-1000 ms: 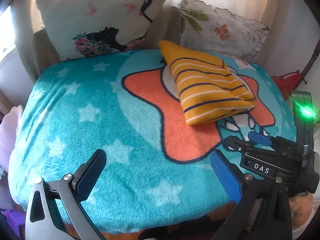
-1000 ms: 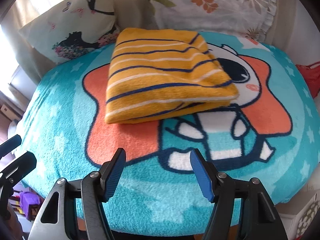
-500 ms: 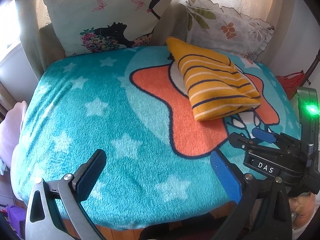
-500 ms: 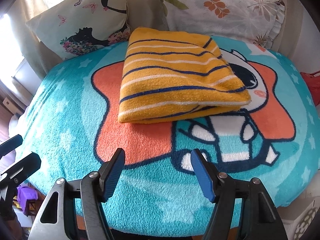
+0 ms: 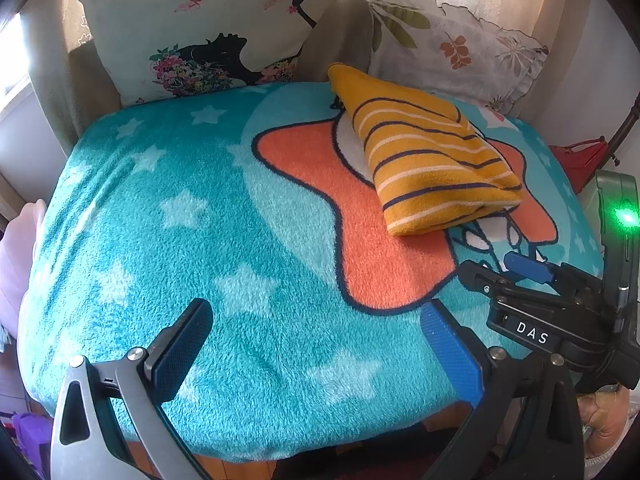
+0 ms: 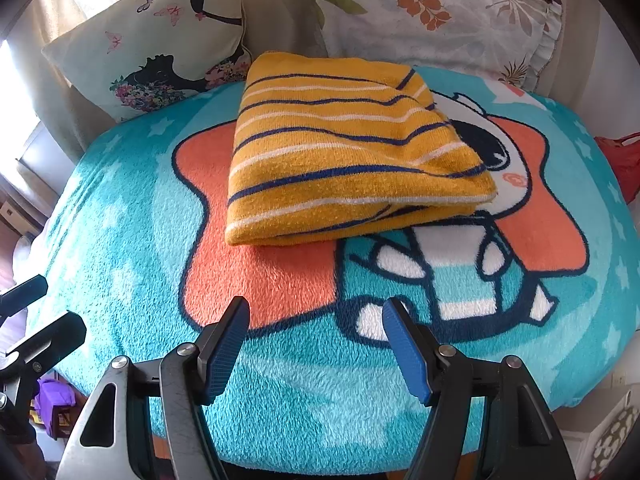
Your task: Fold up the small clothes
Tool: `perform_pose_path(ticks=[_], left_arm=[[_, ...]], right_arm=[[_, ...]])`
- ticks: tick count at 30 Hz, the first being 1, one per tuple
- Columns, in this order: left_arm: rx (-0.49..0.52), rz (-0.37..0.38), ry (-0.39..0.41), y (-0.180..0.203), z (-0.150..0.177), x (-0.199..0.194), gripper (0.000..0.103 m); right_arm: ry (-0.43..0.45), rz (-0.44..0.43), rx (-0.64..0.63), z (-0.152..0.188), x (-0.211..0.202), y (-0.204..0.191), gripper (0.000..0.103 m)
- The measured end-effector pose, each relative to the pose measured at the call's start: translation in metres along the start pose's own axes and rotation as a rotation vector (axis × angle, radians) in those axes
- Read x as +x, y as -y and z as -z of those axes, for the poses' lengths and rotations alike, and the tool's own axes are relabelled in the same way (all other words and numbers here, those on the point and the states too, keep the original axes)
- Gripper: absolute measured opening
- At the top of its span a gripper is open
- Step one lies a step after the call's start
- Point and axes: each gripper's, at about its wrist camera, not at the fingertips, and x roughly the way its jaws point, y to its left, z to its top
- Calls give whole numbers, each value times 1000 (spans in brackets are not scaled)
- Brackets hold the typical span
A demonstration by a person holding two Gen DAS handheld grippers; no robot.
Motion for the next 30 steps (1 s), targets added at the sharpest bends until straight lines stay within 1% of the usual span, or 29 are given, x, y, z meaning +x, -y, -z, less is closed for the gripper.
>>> perform_pose_path(ticks=[6, 9, 15, 18, 21, 25, 30], left_arm=[[-11, 2, -9, 0, -1, 4, 103], [-22, -7, -10, 2, -2, 4, 103], [-70, -36, 34, 11, -10, -3, 103], [-97, -46, 37, 21, -15, -3, 103], [-108, -61, 38, 37, -18, -2, 103], [-128, -56, 17, 63, -19, 5, 103], [-128, -63, -11, 93, -18, 17, 103]], right_arm=[[5, 7, -37, -1, 3, -4, 74], [5, -8, -44, -3, 6, -3, 74], [30, -29, -110, -20, 6, -2, 74], [35, -24, -152, -28, 6, 2, 74], [30, -14, -174, -33, 6, 17, 74], [10, 12, -179, -36, 7, 45, 74], [17, 80, -209, -34, 4, 76, 74]])
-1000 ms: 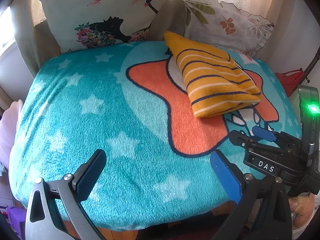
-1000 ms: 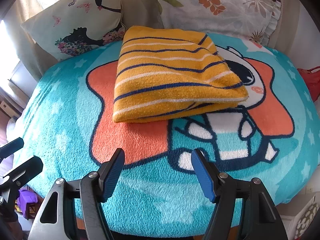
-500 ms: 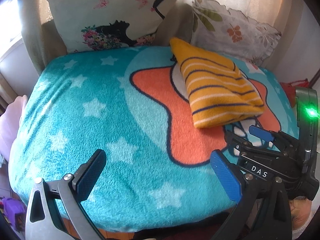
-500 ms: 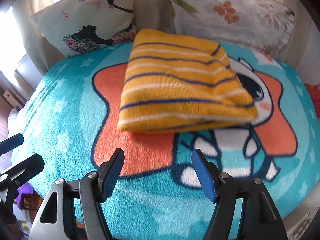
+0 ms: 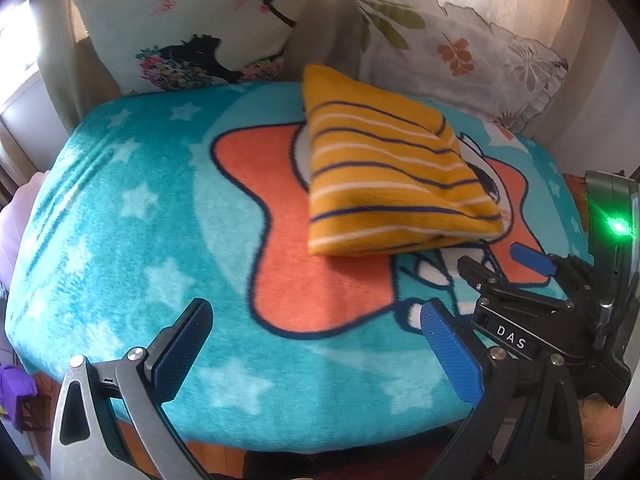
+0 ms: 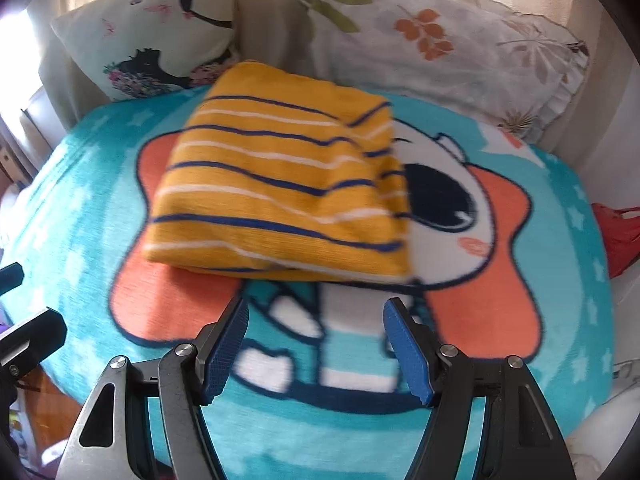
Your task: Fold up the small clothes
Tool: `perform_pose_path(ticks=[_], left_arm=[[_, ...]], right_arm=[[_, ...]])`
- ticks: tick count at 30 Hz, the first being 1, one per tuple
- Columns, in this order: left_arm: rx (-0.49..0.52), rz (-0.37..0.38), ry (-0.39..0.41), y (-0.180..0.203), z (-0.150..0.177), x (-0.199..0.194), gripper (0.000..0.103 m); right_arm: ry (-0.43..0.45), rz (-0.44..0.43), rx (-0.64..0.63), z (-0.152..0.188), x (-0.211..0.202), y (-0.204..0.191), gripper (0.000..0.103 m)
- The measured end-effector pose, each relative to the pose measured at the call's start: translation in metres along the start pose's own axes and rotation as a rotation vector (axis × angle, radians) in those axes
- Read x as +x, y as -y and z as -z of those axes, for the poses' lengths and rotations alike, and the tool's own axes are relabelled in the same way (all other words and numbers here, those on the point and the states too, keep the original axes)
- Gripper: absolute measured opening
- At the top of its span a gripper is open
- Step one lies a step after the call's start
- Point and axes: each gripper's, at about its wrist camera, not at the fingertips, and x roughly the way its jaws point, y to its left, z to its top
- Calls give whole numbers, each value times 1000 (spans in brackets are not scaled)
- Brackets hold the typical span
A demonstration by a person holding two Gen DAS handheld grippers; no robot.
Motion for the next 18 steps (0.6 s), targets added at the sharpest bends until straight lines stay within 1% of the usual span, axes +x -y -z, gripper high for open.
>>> perform_pose_path(ticks=[4, 8, 18], left_arm=[[5, -5, -32, 21, 5, 9, 103], [14, -16, -41, 37, 9, 11, 103], [35, -30, -44, 65, 13, 11, 103]], right_arm=[[-5, 32, -13, 7, 1, 18, 74], [11, 58, -31, 12, -2, 34, 74], [13, 43, -12, 16, -2, 56, 74]])
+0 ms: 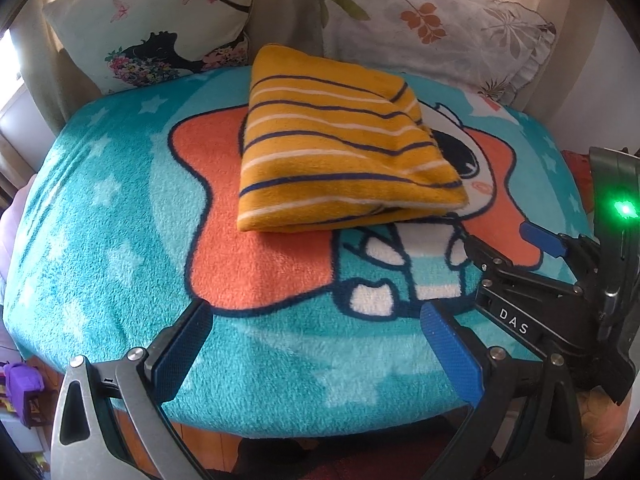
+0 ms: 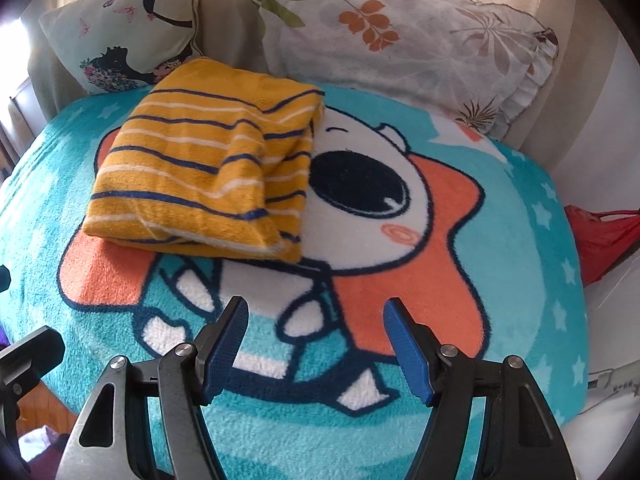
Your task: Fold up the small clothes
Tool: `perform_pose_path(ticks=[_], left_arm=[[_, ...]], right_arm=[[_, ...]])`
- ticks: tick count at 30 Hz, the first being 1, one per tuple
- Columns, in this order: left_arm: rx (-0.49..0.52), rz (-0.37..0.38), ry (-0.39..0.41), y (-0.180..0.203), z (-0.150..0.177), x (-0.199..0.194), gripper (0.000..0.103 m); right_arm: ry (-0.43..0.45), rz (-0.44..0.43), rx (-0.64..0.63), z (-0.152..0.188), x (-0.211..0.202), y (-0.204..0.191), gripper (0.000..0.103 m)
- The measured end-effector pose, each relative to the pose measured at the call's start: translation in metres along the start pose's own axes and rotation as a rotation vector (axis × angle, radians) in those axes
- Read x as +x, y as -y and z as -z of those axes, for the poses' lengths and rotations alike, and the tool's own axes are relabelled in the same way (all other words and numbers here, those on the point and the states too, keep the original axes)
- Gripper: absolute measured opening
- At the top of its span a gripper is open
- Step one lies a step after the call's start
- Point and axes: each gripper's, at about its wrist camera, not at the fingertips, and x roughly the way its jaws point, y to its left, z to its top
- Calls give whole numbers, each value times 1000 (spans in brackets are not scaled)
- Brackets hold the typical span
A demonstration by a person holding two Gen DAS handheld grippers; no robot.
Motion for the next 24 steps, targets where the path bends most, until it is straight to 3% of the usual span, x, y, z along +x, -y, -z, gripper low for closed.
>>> perform_pose_path(ticks=[24], left_arm=[[25, 13, -32, 25, -2, 9, 103]], right_arm=[[-5, 8, -41, 3, 6, 9, 78]])
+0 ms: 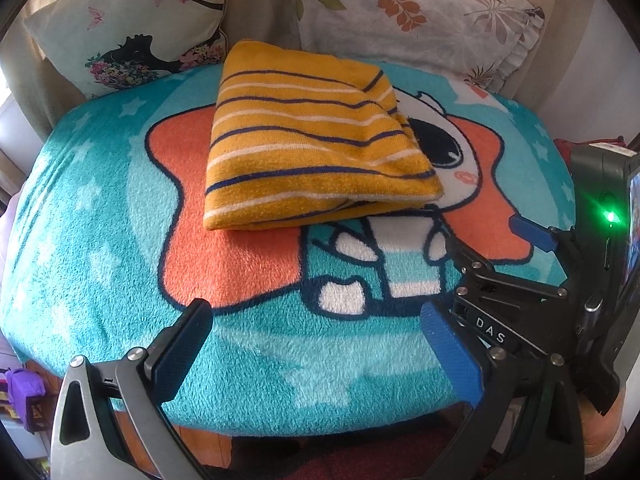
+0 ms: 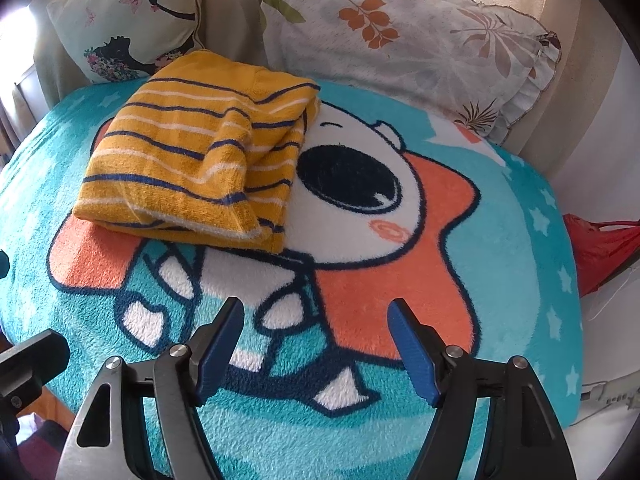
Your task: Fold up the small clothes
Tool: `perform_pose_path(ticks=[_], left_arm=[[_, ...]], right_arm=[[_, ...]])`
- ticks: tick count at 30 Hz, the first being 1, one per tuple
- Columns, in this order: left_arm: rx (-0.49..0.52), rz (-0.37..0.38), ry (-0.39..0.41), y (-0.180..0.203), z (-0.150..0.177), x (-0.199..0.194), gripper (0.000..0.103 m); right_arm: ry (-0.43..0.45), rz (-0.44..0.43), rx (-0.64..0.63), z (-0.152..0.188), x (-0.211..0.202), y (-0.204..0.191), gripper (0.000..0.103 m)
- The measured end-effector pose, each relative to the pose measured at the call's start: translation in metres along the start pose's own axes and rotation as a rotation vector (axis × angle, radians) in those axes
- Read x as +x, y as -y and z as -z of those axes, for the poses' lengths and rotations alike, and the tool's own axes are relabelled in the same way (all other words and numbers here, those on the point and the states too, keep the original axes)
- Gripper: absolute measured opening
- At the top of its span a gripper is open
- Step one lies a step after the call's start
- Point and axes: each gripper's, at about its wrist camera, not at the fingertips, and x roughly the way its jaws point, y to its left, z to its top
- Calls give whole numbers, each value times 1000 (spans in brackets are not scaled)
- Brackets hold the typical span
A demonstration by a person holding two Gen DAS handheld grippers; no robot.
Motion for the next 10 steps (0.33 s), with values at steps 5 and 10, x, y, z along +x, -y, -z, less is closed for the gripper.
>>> perform_pose_path(ticks=[5, 10], left_arm=[[-4, 2, 0, 1, -2, 3, 103], [3, -12, -1, 2, -4, 6, 103]], right_arm=[[-15, -9, 24, 0, 6, 6, 78], [-29, -21, 45, 0, 12, 11, 78]])
